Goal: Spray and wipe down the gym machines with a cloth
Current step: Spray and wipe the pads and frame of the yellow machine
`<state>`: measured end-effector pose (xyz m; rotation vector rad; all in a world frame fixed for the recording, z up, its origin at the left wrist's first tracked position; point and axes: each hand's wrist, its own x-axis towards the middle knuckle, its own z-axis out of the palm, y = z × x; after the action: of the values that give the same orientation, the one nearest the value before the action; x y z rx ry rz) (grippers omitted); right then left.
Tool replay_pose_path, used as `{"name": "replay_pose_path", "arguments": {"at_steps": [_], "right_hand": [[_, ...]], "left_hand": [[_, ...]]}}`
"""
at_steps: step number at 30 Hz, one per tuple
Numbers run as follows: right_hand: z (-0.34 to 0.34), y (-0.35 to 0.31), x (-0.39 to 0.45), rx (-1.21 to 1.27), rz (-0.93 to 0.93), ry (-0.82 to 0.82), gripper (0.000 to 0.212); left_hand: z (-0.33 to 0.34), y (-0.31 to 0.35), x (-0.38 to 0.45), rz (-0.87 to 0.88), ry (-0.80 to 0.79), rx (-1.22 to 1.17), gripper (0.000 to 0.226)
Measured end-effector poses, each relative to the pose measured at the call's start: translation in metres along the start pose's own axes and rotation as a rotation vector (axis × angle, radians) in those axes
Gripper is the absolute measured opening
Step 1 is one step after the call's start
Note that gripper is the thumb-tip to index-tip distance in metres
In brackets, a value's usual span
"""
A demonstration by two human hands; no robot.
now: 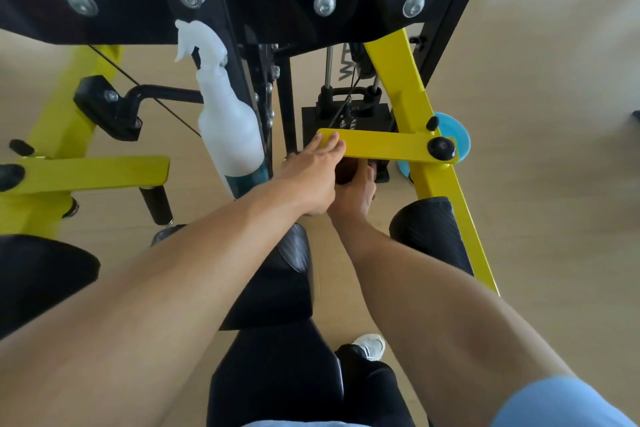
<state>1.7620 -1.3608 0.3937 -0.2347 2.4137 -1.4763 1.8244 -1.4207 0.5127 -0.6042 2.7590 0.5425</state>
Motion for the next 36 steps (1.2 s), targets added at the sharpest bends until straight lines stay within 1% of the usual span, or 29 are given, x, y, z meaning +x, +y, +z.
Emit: {"name": "replay_pose_path", "arguments": {"at_steps": [5,7,9,13,17,20,22,24,26,29,30,33,34,36], "right_hand": [[0.002,-0.009,0.004,0.077,0.029,-0.025,0.053],[0.000,-0.015,0.002,0.138,0.015,-0.013,0.042],[-0.001,-0.016,0.002,0.216,0.023,-0.010,0.036],[0.003,-0.009,0.003,0.213,-0.017,-0.014,0.036],[0.012,0.009,0.012,0.169,0.027,-0.018,0.044],[0.015,0.023,0.016,0.122,0.089,-0.015,0.045],[0.017,0.024,0.013,0.145,0.107,0.010,0.045],[0.020,0.018,0.008,0.202,0.077,0.045,0.047],[0.021,0.005,0.001,0.257,0.017,0.079,0.057],[0.017,-0.010,-0.003,0.304,-0.034,0.071,0.077],[0.015,-0.013,-0.003,0.303,-0.042,0.073,0.078],[0.017,-0.008,0.004,0.299,-0.001,0.052,0.077],[0.018,-0.003,0.006,0.284,0.019,0.041,0.073],[0.021,0.010,0.013,0.234,0.043,0.019,0.053]], "left_hand": [[-0.001,-0.001,0.000,-0.011,-0.007,-0.001,0.086],[-0.002,-0.001,0.000,-0.008,-0.007,0.008,0.085],[-0.002,0.000,-0.001,-0.006,-0.004,0.005,0.085],[-0.002,-0.002,-0.002,-0.011,-0.005,-0.047,0.084],[0.000,-0.003,0.001,-0.016,0.000,-0.065,0.084],[0.000,-0.004,0.000,-0.022,-0.010,-0.145,0.085],[-0.001,-0.004,0.000,-0.020,-0.013,-0.163,0.086],[0.000,-0.004,-0.001,-0.018,-0.014,-0.156,0.086],[-0.001,-0.005,-0.001,-0.018,-0.013,-0.160,0.086],[-0.003,-0.004,-0.001,-0.022,-0.009,-0.186,0.083],[-0.003,-0.003,-0.002,-0.024,-0.008,-0.193,0.082],[-0.004,-0.002,-0.002,-0.029,-0.005,-0.208,0.082],[-0.004,-0.002,-0.002,-0.033,-0.003,-0.214,0.082],[-0.004,-0.002,-0.002,-0.034,-0.010,-0.218,0.083]]}}
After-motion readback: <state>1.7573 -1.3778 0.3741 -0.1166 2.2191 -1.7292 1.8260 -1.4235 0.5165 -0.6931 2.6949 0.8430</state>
